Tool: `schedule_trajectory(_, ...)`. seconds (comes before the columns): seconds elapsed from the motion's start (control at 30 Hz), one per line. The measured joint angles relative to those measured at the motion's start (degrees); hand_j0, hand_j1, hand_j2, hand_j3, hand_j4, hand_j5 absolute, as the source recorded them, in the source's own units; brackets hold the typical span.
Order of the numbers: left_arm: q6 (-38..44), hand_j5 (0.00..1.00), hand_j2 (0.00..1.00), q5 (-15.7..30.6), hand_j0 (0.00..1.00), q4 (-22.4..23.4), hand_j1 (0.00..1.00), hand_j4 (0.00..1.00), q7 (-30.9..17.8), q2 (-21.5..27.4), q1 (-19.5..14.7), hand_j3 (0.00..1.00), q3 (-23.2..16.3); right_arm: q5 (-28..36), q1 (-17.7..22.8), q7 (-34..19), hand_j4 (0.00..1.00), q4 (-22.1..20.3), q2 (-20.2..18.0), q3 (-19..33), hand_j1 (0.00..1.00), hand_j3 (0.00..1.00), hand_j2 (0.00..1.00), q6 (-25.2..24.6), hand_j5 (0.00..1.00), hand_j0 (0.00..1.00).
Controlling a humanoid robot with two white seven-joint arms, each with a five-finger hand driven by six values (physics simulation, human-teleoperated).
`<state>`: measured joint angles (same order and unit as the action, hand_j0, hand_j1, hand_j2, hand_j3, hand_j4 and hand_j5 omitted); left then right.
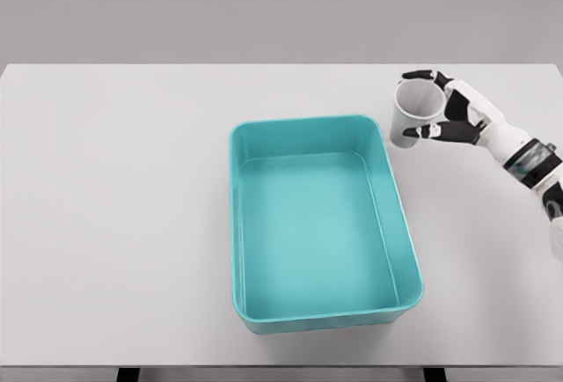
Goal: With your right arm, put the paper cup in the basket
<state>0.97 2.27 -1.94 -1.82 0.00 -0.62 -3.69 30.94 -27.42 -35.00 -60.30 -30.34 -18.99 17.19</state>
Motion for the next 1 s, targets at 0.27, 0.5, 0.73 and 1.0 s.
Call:
schedule_trajectory(0.27,0.0,1.00,1.00,0.0,1.00,0.0,1.00,1.00,0.0,0.0,0.0,1.00,0.0,0.0,0.9,0.0,0.62,-6.3,-2.4,2.1,0.62,0.62,0.62,-3.2,0.62,0.62)
schedule_trajectory(0.5,0.0,1.00,1.00,0.0,1.00,0.0,1.00,1.00,0.0,0.0,0.0,1.00,0.0,0.1,0.9,0.0,0.63,-10.2,-3.0,3.0,0.63,0.63,0.63,-5.0,0.63,0.63)
schedule_trajectory(0.73,0.0,1.00,1.00,0.0,1.00,0.0,1.00,1.00,0.0,0.0,0.0,1.00,0.0,0.1,1.8,0.0,0.63,-16.4,-3.1,5.4,0.63,0.63,0.63,-9.0,0.63,0.63)
schedule_trajectory(1.0,0.0,1.00,1.00,0.0,1.00,0.0,1.00,1.00,0.0,0.0,0.0,1.00,0.0,0.0,2.5,0.0,0.63,-21.3,-2.8,6.4,0.63,0.63,0.63,-11.4,0.63,0.63)
